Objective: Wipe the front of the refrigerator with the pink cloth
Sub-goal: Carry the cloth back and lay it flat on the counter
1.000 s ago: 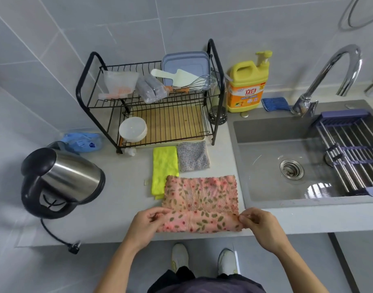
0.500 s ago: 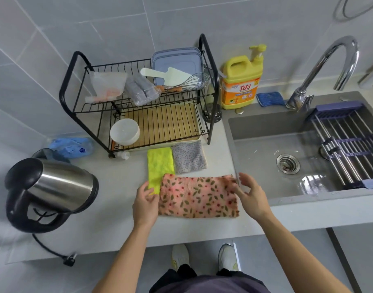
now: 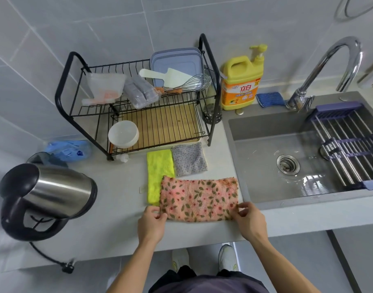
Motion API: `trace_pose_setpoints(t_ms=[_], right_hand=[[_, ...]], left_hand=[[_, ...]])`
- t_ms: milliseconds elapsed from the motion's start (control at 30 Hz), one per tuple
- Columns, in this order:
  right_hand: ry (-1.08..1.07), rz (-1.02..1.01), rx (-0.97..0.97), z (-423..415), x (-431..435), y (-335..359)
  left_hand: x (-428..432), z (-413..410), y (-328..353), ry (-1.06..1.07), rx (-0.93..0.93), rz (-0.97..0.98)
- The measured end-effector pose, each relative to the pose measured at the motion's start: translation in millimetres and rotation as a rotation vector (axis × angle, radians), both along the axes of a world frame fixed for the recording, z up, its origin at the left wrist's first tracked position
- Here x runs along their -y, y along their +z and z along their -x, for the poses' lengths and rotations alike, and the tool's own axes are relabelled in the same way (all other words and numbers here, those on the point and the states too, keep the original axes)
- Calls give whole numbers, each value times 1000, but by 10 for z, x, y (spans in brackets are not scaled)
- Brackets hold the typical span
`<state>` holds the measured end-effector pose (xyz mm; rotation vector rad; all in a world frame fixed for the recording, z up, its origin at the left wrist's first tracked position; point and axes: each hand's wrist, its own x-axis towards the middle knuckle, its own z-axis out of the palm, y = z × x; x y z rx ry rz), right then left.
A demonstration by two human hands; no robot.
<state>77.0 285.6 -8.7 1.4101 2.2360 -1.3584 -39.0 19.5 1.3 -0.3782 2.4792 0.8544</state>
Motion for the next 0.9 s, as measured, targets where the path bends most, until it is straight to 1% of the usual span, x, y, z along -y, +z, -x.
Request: trace_pose_setpoints(t_ms=[167,333,400,467,533,700,800,900], right_hand=[[-64,51,-29,-50,-117,10],[-176,243,-136,-108,-171,33],[-208,268,-146,-121,-197,16],[-247,272,-142,-141,-214,-19],[-250,250,-126,-172,-218,-41],[-177,198,-76,-192,-260,-56],[-184,216,-75,-187,-282,-61],[-121,160,-17,-201,-315,-62]], left_hand=[[-37,-76,17,-34,5,40],[-56,-105,-42,-14,-51,86],[-28,-83,-32,-14,-76,56],[9,-87,-10,-18,-70,16],[40,-128,31,-6,-5,14],[57,-245,24,-41,165,71],[63,-316,-6,-76,188,114],[60,-346,-2,-143,207,185]])
